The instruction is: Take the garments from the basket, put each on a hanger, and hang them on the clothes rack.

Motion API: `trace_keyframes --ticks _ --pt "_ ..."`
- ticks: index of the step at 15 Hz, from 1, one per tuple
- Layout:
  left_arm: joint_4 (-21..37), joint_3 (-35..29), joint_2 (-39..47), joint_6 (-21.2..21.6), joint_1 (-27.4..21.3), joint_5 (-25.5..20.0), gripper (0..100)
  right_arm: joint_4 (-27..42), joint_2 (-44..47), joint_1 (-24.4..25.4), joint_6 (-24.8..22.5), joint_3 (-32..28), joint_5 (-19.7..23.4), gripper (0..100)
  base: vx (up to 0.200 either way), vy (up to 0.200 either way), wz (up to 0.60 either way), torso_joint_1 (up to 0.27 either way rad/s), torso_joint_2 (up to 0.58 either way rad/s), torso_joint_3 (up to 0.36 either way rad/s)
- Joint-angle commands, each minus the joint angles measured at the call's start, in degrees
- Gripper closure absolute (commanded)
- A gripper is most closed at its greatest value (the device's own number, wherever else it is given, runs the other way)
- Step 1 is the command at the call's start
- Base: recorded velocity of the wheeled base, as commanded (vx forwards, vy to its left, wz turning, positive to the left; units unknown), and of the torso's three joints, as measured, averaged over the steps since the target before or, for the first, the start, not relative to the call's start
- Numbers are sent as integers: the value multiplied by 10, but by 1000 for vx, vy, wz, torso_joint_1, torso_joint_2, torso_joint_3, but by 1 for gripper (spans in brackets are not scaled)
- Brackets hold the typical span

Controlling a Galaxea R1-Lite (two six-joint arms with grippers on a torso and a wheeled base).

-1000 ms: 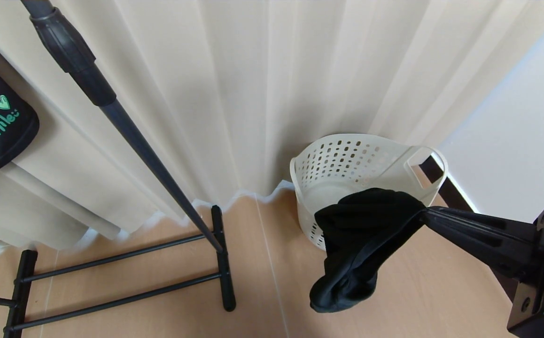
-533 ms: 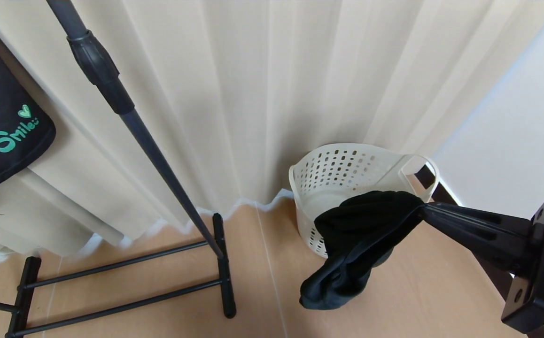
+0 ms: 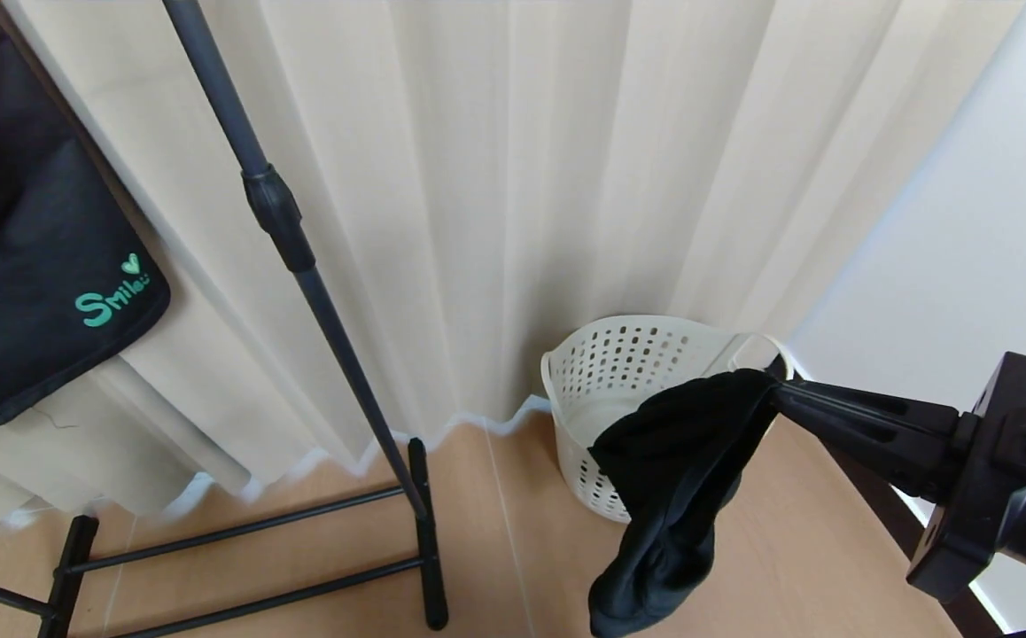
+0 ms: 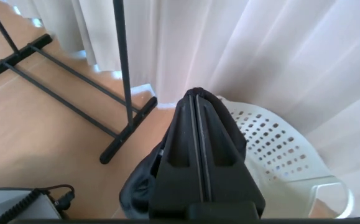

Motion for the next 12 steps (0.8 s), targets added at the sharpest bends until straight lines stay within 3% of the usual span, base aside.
trace_keyframes --ticks 1,12 --pt "0 0 0 -1 0 0 0 0 6 -1 0 2 0 100 0 0 0 27 -432 -173" --pt "-1 0 0 -1 0 0 0 0 3 -1 1 4 1 100 0 0 0 110 -456 -154"
